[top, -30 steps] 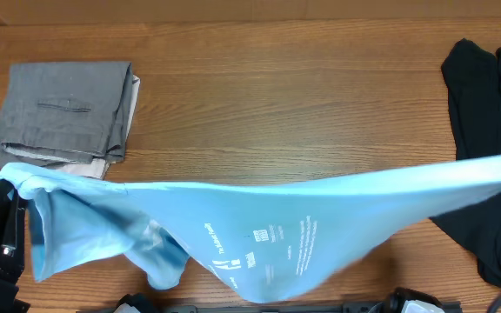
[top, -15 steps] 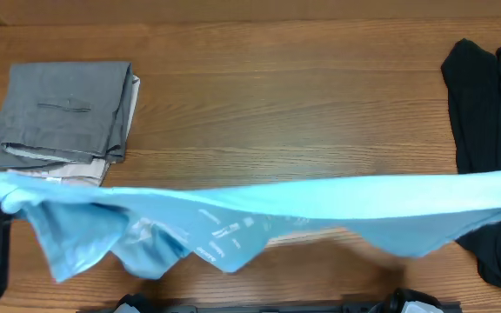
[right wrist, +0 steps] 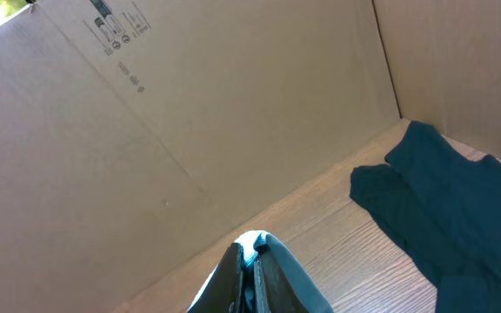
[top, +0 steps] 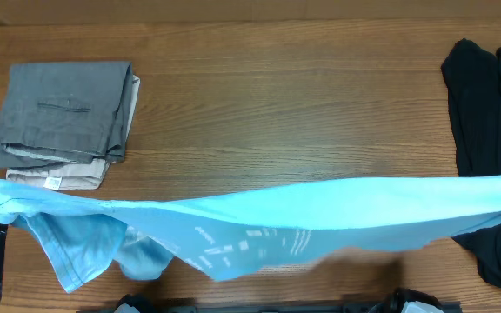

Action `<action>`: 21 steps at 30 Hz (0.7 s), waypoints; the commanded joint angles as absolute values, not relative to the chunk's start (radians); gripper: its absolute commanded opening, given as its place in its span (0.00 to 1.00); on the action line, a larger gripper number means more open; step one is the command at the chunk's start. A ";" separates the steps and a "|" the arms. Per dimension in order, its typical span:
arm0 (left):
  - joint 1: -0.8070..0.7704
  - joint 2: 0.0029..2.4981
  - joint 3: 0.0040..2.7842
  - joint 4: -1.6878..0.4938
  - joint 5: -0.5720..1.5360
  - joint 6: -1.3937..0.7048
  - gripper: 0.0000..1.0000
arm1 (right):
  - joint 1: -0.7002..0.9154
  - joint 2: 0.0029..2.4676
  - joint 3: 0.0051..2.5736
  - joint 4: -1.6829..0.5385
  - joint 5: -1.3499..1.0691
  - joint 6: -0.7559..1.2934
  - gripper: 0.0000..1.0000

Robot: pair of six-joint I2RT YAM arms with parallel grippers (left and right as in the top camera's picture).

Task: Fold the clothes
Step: 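Lift the blue T-shirt by both hem corners with both grippers, then swing the held shirt forward and lay it flat on the table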

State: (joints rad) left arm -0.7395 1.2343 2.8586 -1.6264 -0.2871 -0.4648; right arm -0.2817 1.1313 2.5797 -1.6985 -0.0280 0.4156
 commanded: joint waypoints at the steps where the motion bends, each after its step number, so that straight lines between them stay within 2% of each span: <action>1: -0.739 1.233 2.863 -1.617 -0.300 -0.451 0.04 | -0.289 1.125 2.592 -1.694 -0.032 0.421 0.04; 7: -0.739 1.237 2.855 -1.644 -0.475 -0.454 0.04 | -0.289 1.137 2.564 -1.694 -0.032 0.424 0.04; 15: -0.739 1.327 2.785 -1.572 -0.643 -0.404 0.04 | -0.289 1.345 2.547 -1.694 -0.067 0.422 0.04; 21: -0.739 1.374 2.785 -1.441 -0.647 -0.337 0.04 | -0.289 1.415 2.572 -1.694 -0.089 0.393 0.04</action>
